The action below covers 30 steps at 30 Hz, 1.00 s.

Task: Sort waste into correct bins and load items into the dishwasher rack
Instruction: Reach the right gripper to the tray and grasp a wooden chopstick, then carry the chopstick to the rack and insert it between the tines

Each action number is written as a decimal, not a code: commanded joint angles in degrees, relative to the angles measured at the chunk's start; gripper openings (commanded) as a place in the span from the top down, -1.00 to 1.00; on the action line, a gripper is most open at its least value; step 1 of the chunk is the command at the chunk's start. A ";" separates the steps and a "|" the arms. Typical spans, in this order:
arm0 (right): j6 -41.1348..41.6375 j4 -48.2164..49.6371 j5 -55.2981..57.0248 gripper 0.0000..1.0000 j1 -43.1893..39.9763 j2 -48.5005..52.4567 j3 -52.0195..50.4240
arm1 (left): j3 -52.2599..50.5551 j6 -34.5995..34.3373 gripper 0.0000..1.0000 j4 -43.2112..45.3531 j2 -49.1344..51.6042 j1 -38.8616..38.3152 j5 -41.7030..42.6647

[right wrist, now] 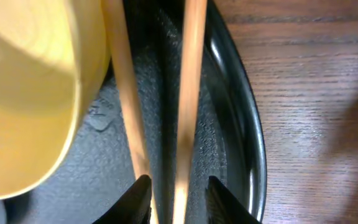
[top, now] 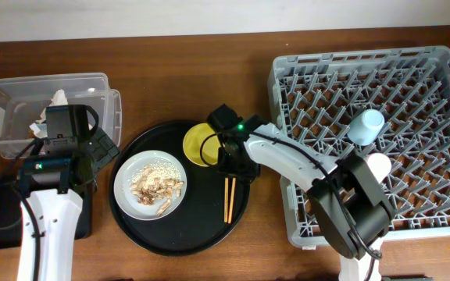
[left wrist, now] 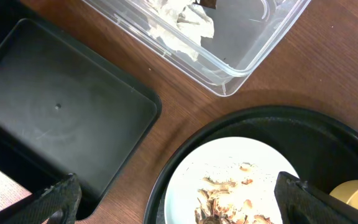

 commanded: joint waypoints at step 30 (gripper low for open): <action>2.49 -0.09 5.07 0.92 -0.22 -1.57 -0.07 | 0.61 -0.33 -0.98 -0.09 -0.55 0.24 0.00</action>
